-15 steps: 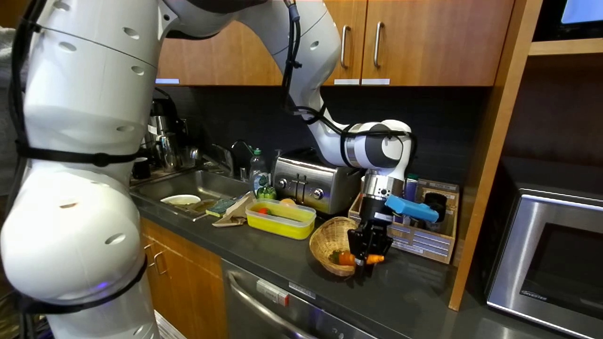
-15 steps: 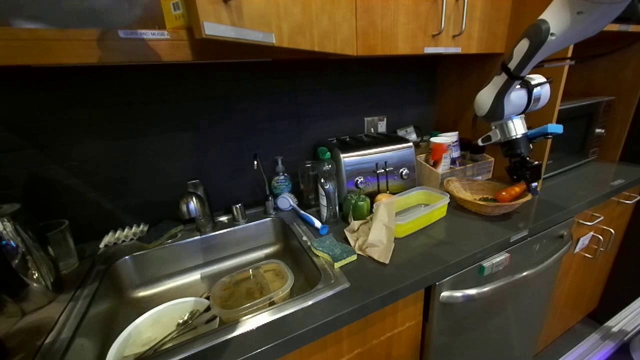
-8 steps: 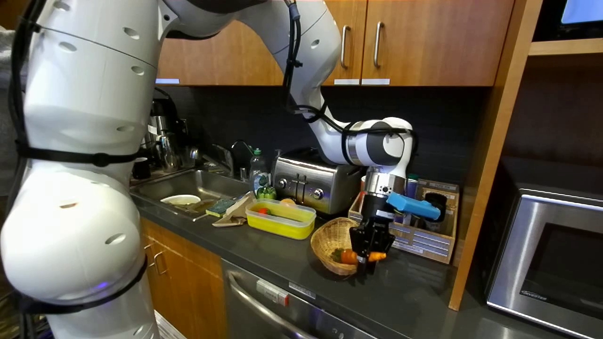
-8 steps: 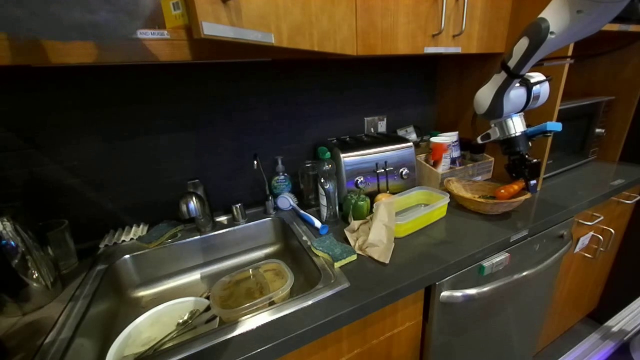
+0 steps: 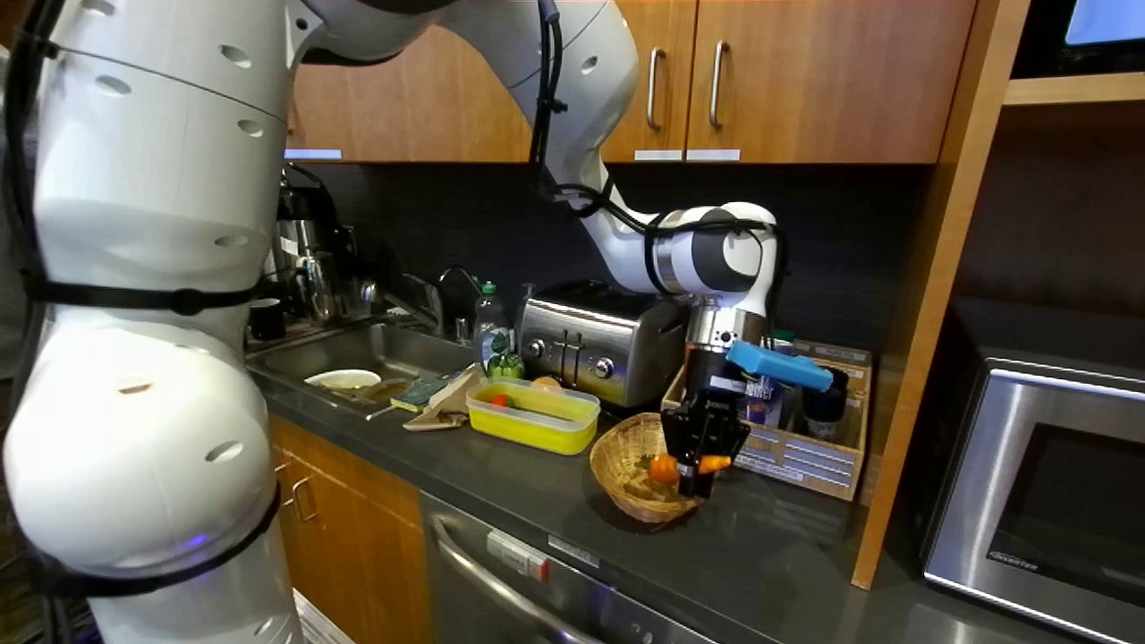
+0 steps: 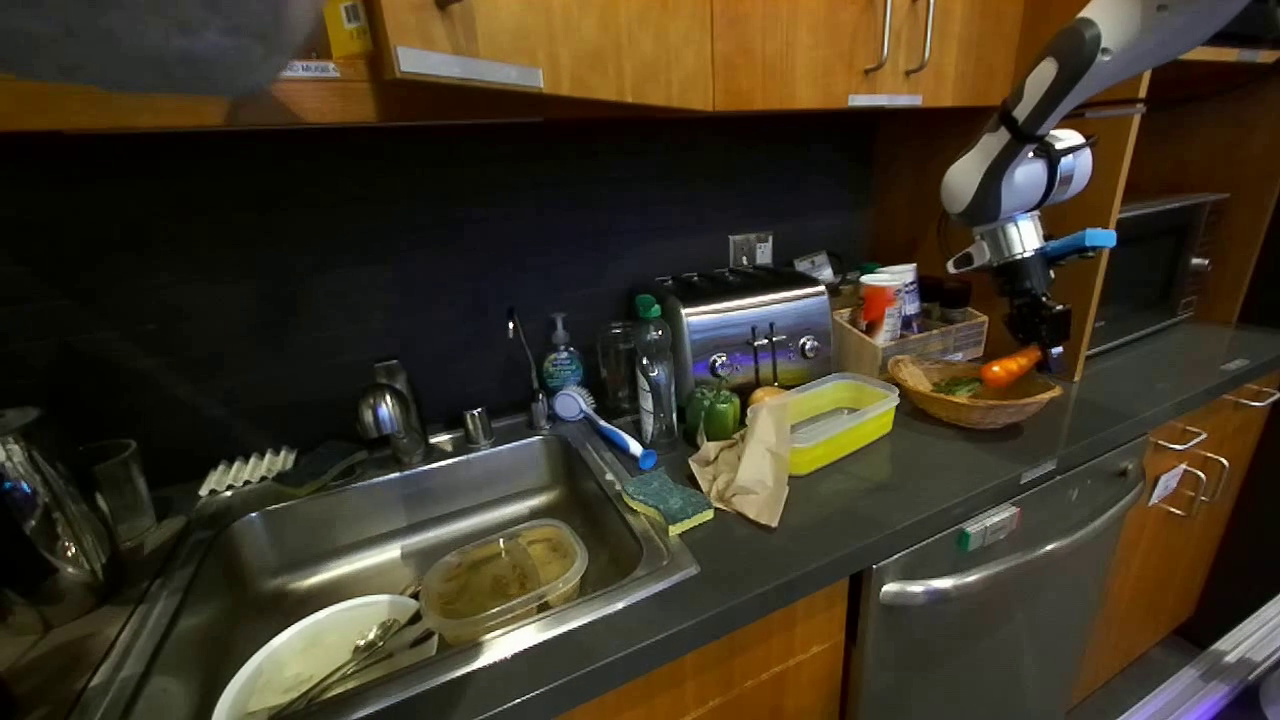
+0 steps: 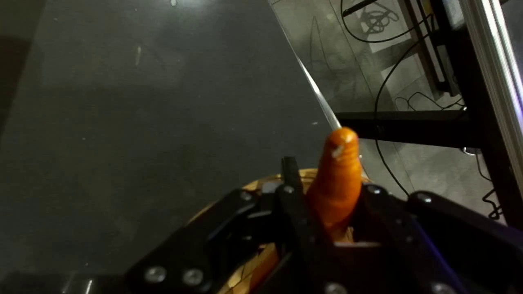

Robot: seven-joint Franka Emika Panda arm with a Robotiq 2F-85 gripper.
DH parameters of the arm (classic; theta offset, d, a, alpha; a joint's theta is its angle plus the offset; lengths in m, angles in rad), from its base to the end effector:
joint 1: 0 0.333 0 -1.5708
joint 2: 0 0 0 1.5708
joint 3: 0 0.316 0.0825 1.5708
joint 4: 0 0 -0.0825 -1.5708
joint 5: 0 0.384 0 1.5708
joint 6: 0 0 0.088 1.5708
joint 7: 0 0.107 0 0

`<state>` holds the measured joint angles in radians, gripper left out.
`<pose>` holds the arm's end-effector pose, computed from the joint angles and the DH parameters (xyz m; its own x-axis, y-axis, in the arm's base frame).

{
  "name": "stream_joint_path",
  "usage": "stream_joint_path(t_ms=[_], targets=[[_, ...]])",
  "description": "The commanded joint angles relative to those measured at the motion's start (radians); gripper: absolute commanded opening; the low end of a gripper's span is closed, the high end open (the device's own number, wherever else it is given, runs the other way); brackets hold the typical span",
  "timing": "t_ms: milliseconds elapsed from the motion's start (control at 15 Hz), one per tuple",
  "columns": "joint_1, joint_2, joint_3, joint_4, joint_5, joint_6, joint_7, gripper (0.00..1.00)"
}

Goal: Move the carrot to the lunchbox

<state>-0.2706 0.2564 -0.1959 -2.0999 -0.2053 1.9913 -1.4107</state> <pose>0.4725 -0.2514 0.2773 0.4361 0.8650 -0.2482 0.8028 -0.4986 -0.3269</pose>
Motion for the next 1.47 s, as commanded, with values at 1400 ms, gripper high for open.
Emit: stream_joint_path(t_ms=[1400], targets=[[0.237,-0.208,0.182,-0.099,-0.134,-0.044,0.082,0.06]])
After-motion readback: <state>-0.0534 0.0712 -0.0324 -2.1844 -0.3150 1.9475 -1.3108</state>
